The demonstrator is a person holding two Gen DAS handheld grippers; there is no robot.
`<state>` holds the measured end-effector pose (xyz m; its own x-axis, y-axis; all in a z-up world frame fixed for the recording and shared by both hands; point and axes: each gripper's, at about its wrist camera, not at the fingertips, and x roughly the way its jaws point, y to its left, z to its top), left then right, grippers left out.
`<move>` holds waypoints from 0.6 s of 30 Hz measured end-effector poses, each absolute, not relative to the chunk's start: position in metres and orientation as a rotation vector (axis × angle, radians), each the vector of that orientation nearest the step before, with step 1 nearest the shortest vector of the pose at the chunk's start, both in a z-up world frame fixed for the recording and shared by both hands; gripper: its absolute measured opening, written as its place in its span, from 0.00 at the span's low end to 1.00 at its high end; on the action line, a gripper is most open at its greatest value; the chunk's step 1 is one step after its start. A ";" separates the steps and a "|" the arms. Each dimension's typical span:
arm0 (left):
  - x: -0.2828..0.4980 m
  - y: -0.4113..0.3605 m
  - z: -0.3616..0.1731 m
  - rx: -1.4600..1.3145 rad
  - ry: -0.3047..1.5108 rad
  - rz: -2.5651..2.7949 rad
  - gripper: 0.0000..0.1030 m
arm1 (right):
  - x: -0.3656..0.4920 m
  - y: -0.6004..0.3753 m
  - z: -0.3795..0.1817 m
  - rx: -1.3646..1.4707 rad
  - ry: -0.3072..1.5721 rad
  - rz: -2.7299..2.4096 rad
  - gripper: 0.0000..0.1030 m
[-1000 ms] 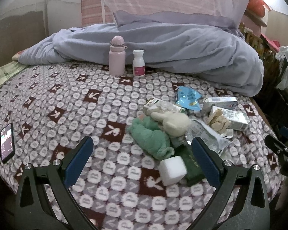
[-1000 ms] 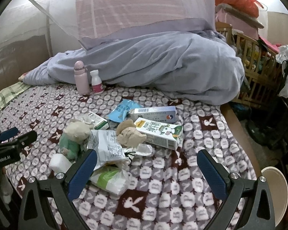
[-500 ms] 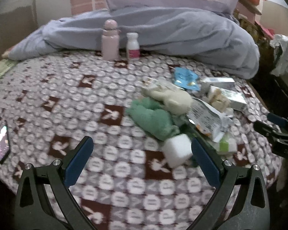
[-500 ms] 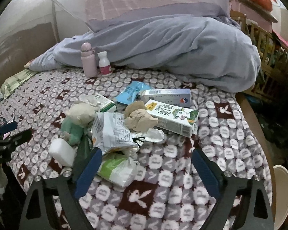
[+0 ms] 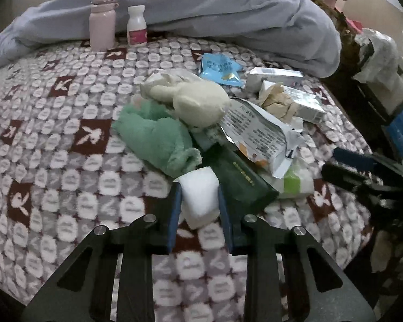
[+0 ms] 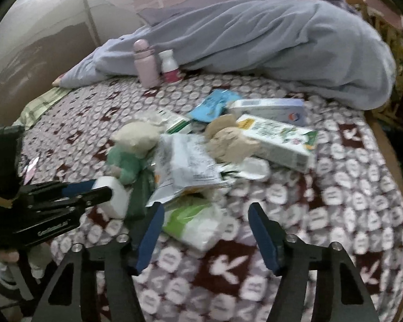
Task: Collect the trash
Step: 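Lower the left gripper onto the white foam block and close it, then grasp the dark green packet with the right gripper while the left holds the foam block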
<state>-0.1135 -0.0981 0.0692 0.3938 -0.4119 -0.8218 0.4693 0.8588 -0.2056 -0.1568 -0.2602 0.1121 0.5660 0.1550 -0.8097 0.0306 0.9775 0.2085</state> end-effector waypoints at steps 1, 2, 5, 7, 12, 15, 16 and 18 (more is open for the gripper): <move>-0.115 -0.094 0.073 0.055 1.027 -0.568 0.22 | -0.156 -0.257 0.111 0.215 0.974 0.092 0.56; -0.116 -0.088 0.079 0.045 1.023 -0.573 0.22 | -0.154 -0.252 0.109 0.223 0.981 0.115 0.56; -0.121 -0.069 0.094 0.055 0.985 -0.545 0.21 | -0.144 -0.233 0.104 0.238 0.999 0.186 0.56; -0.120 -0.053 0.103 0.041 0.971 -0.516 0.21 | -0.135 -0.216 0.100 0.233 1.009 0.232 0.56; -0.114 -0.029 0.107 0.025 0.959 -0.463 0.21 | -0.112 -0.179 0.083 0.174 1.060 0.280 0.49; -0.114 -0.025 0.105 0.004 0.963 -0.457 0.21 | -0.099 -0.165 0.068 0.130 1.113 0.264 0.46; -0.114 -0.025 0.104 0.001 0.963 -0.457 0.21 | -0.096 -0.164 0.063 0.117 1.126 0.256 0.38; -0.116 -0.027 0.103 -0.003 0.964 -0.463 0.21 | -0.092 -0.165 0.055 0.097 1.152 0.225 0.20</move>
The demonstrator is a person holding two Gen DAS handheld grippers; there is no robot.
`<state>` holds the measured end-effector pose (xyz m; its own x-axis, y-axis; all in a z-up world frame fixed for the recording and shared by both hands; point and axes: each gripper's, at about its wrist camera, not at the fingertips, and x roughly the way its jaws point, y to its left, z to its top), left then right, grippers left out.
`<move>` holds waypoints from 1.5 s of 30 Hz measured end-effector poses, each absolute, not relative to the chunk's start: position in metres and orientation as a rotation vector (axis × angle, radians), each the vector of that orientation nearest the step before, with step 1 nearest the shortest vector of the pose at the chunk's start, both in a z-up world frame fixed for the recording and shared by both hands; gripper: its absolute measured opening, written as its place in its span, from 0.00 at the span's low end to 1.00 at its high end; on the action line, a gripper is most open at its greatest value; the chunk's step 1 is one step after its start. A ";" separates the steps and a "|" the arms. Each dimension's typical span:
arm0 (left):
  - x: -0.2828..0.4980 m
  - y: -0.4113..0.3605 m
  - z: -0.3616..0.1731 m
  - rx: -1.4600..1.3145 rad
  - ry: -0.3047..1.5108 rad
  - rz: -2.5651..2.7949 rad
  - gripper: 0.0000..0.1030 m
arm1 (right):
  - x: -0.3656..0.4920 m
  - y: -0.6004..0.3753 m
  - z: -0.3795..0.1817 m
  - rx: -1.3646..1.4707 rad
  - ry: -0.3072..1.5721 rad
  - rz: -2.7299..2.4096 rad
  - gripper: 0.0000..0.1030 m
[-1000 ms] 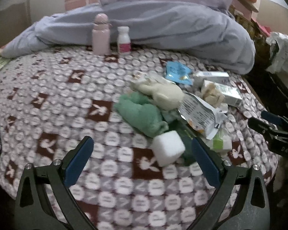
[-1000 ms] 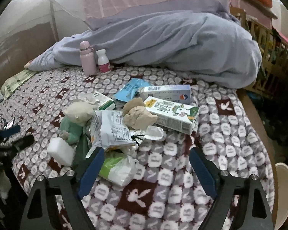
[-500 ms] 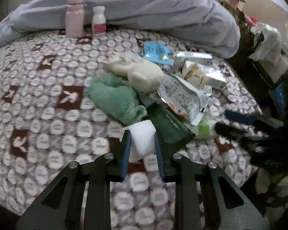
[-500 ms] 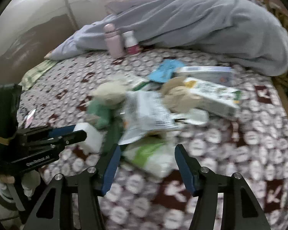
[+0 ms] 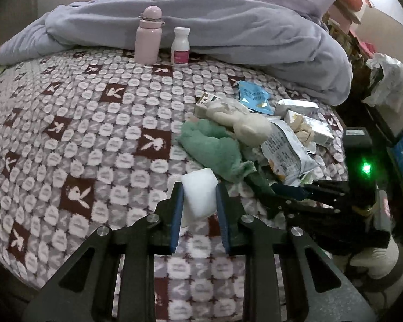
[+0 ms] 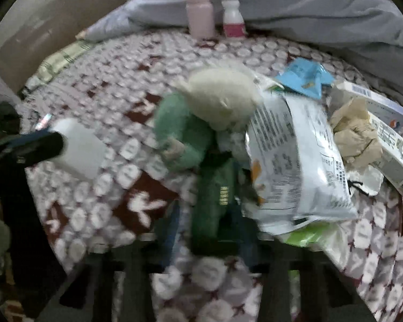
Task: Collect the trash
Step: 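Grasp the dark green packet with the right gripper while the left holds the foam block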
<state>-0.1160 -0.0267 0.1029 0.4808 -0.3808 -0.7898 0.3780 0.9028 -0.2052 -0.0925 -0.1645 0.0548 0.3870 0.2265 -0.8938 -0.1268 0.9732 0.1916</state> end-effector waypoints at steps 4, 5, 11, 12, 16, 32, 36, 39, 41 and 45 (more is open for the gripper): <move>-0.121 -0.036 0.108 0.000 0.952 -0.487 0.21 | -0.110 -0.177 0.072 0.204 1.122 0.304 0.16; -0.123 -0.038 0.112 -0.001 0.944 -0.497 0.21 | -0.119 -0.182 0.081 0.234 1.101 0.332 0.15; -0.134 -0.066 0.131 0.003 0.920 -0.558 0.21 | -0.162 -0.211 0.121 0.327 0.998 0.380 0.15; -0.136 -0.073 0.135 0.002 0.920 -0.575 0.21 | -0.169 -0.218 0.127 0.331 0.983 0.371 0.15; -0.144 -0.110 0.145 0.029 0.909 -0.645 0.21 | -0.193 -0.253 0.145 0.342 0.940 0.293 0.15; -0.148 -0.140 0.154 0.093 0.895 -0.600 0.21 | -0.217 -0.277 0.123 0.351 0.963 0.282 0.40; -0.143 -0.113 0.149 0.077 0.911 -0.537 0.21 | -0.193 -0.237 0.100 0.280 1.020 0.351 0.40; -0.143 -0.105 0.147 0.060 0.916 -0.528 0.21 | -0.172 -0.216 0.072 0.190 1.088 0.325 0.40; -0.144 -0.104 0.147 0.061 0.914 -0.537 0.21 | -0.167 -0.209 0.058 0.179 1.120 0.341 0.37; -0.147 -0.121 0.152 0.071 0.913 -0.588 0.21 | -0.176 -0.220 0.066 0.208 1.078 0.324 0.24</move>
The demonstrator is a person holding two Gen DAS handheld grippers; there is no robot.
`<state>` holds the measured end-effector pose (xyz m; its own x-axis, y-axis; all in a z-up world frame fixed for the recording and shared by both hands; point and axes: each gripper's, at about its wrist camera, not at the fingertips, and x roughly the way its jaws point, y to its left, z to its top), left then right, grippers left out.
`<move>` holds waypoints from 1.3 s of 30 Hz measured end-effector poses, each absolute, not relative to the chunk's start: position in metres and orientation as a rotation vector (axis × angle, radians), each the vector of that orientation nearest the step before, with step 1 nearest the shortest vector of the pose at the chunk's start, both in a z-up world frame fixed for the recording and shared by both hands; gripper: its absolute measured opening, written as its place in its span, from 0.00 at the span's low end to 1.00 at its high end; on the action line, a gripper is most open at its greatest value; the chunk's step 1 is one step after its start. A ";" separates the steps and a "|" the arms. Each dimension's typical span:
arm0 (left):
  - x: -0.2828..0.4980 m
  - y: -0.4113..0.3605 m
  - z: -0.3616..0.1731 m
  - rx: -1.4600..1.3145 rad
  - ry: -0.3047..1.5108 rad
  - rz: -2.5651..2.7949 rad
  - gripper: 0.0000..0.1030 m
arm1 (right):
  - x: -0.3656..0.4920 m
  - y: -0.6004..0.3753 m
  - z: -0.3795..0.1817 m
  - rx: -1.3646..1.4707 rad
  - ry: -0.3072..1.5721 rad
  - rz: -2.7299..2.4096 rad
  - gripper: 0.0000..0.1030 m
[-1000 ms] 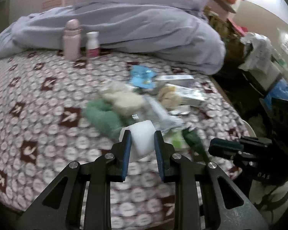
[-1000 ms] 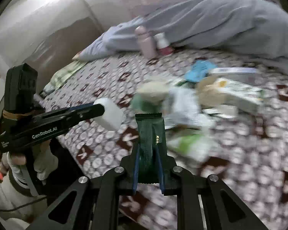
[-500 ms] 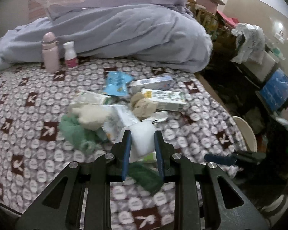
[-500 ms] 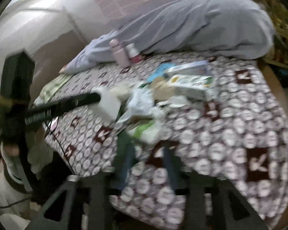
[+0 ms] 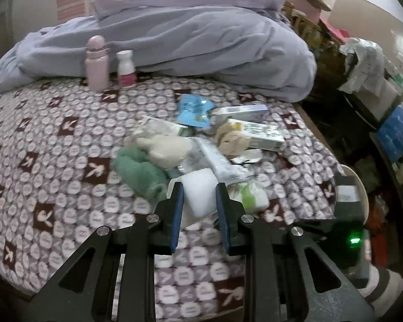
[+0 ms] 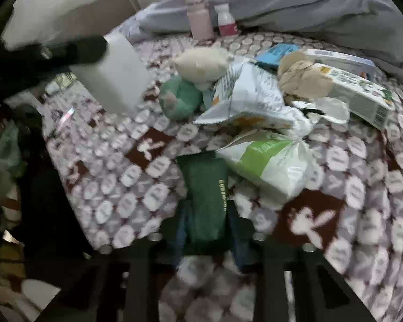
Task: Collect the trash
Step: 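Grasp the dark green packet with the right gripper while the left holds the foam block, then carry both items over the white bucket and open both grippers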
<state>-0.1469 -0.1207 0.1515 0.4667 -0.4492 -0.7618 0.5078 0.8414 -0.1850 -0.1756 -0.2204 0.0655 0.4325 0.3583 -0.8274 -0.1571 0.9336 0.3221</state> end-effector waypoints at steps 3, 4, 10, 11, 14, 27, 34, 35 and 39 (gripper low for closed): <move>-0.152 -0.148 0.156 0.080 0.909 -0.647 0.21 | -0.197 -0.245 0.089 0.207 1.026 0.288 0.21; -0.154 -0.158 0.157 0.084 0.908 -0.670 0.21 | -0.205 -0.257 0.098 0.222 1.010 0.275 0.21; -0.168 -0.233 0.160 0.092 0.925 -0.829 0.21 | -0.255 -0.342 0.142 0.370 0.919 0.173 0.21; -0.170 -0.246 0.159 0.090 0.932 -0.859 0.21 | -0.265 -0.357 0.146 0.372 0.903 0.133 0.21; -0.178 -0.290 0.157 0.100 0.954 -0.939 0.21 | -0.292 -0.396 0.151 0.377 0.875 0.008 0.21; -0.232 -0.481 0.143 0.144 1.021 -1.234 0.22 | -0.402 -0.580 0.111 0.527 0.868 -0.499 0.21; -0.243 -0.551 0.120 0.105 1.109 -1.313 0.57 | -0.423 -0.626 0.082 0.553 0.880 -0.624 0.25; -0.244 -0.558 0.117 0.093 1.129 -1.326 0.59 | -0.426 -0.629 0.081 0.554 0.869 -0.643 0.37; -0.245 -0.560 0.111 0.114 1.150 -1.300 0.59 | -0.433 -0.637 0.079 0.586 0.826 -0.663 0.52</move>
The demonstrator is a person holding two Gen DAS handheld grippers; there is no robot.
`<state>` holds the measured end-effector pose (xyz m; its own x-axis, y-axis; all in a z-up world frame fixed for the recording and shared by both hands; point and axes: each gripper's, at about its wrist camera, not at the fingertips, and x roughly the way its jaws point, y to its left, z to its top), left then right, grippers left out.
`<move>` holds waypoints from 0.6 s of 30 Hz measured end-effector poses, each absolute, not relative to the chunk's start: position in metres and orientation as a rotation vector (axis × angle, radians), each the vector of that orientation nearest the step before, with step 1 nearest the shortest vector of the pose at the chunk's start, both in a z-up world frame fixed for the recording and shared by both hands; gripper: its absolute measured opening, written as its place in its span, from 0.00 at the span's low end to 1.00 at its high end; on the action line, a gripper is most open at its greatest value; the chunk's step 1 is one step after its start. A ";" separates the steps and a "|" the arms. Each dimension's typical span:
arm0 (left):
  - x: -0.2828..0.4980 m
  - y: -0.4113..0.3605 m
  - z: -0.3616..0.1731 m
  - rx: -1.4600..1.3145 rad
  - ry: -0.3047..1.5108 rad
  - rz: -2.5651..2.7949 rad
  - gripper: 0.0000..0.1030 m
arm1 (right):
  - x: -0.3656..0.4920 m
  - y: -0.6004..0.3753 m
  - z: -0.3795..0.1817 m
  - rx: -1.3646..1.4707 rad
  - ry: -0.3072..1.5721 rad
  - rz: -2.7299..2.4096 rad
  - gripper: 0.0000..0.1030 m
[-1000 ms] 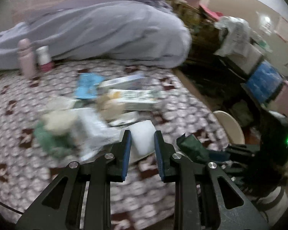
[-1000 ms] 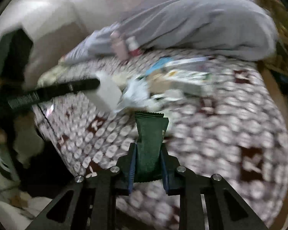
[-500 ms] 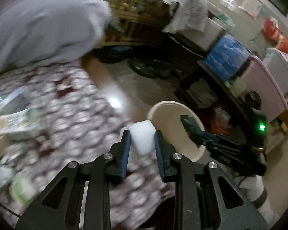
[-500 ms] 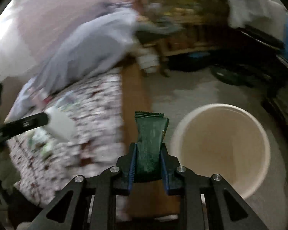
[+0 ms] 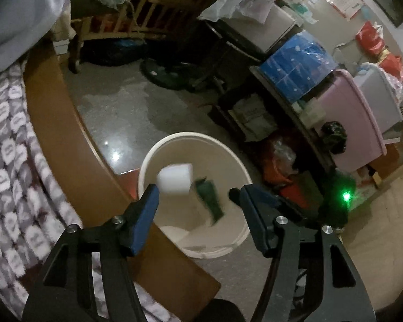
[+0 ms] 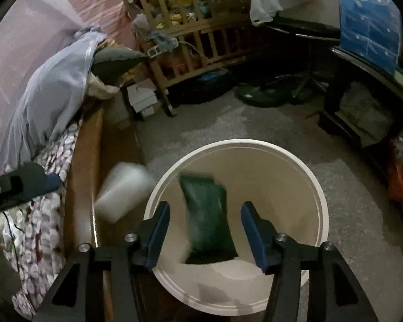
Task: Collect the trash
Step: 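Carry both items over the white bucket and open both grippers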
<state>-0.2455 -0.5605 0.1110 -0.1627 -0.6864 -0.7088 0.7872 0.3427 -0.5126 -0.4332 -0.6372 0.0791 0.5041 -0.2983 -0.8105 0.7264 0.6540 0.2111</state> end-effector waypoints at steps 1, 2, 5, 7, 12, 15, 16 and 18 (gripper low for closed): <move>-0.245 -0.558 0.111 0.128 1.146 -1.287 0.59 | -0.434 -0.639 0.077 0.590 0.828 -0.666 0.52; -0.245 -0.553 0.110 0.144 1.135 -1.269 0.59 | -0.433 -0.639 0.077 0.591 0.832 -0.667 0.52; -0.243 -0.535 0.113 0.188 1.084 -1.208 0.59 | -0.426 -0.632 0.077 0.588 0.842 -0.647 0.52; -0.240 -0.517 0.114 0.211 1.045 -1.151 0.59 | -0.423 -0.624 0.078 0.581 0.844 -0.634 0.52; -0.230 -0.474 0.115 0.259 0.971 -1.019 0.59 | -0.403 -0.597 0.083 0.564 0.846 -0.579 0.52; -0.222 -0.446 0.112 0.279 0.955 -0.956 0.59 | -0.385 -0.577 0.089 0.540 0.848 -0.541 0.52; -0.219 -0.437 0.112 0.277 0.958 -0.935 0.59 | -0.380 -0.570 0.092 0.534 0.847 -0.527 0.52; -0.214 -0.422 0.110 0.272 0.958 -0.902 0.59 | -0.368 -0.555 0.099 0.520 0.845 -0.497 0.52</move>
